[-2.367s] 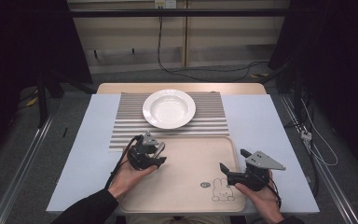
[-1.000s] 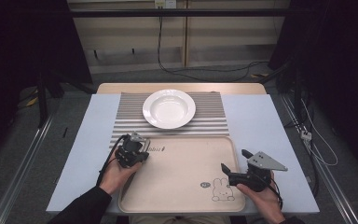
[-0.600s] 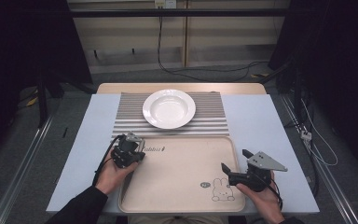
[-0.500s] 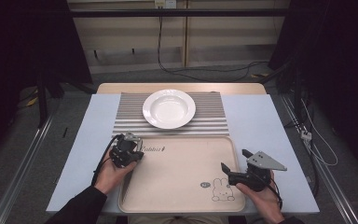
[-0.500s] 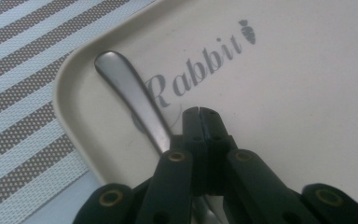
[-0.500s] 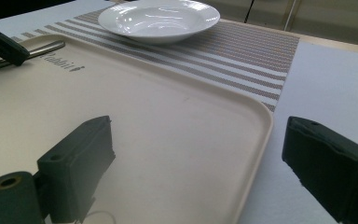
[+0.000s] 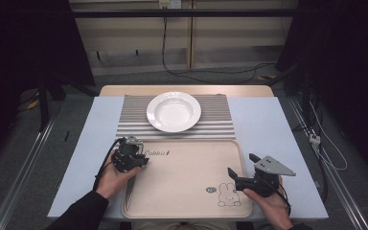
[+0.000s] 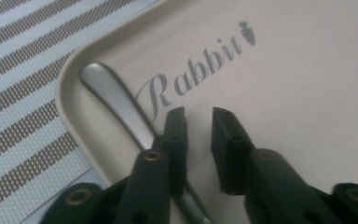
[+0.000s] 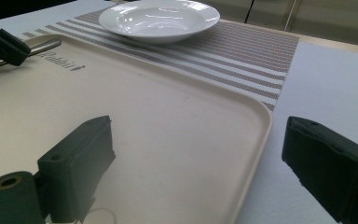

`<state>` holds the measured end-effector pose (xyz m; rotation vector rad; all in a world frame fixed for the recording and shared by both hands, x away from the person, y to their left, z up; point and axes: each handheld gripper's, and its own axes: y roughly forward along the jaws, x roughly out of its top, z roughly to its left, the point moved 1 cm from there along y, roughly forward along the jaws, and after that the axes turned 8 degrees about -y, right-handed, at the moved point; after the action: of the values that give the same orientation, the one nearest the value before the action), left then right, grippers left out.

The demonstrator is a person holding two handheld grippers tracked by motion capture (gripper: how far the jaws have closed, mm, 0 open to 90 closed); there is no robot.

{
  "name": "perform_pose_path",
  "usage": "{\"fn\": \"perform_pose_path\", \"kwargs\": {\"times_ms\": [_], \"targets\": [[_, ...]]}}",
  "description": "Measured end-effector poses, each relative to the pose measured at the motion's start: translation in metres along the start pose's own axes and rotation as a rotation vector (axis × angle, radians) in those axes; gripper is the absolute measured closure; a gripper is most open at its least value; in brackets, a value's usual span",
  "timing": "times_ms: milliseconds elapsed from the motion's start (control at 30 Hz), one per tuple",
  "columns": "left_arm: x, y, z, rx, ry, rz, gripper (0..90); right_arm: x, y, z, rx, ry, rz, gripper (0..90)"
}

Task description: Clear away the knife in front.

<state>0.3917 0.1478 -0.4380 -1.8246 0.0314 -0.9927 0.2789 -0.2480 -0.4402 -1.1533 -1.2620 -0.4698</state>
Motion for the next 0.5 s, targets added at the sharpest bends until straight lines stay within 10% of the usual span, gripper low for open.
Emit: {"fn": "perform_pose_path", "kwargs": {"times_ms": [233,500], "targets": [[0.003,-0.016,-0.007,-0.025,0.017,-0.168,53.1,0.000,-0.002,0.000,-0.002,0.002,-0.005,8.8],[0.000,-0.034,-0.013,-0.049,-0.007,-0.234,23.2,0.000,-0.002,-0.001,-0.006,0.011,-0.010,8.8]]}}
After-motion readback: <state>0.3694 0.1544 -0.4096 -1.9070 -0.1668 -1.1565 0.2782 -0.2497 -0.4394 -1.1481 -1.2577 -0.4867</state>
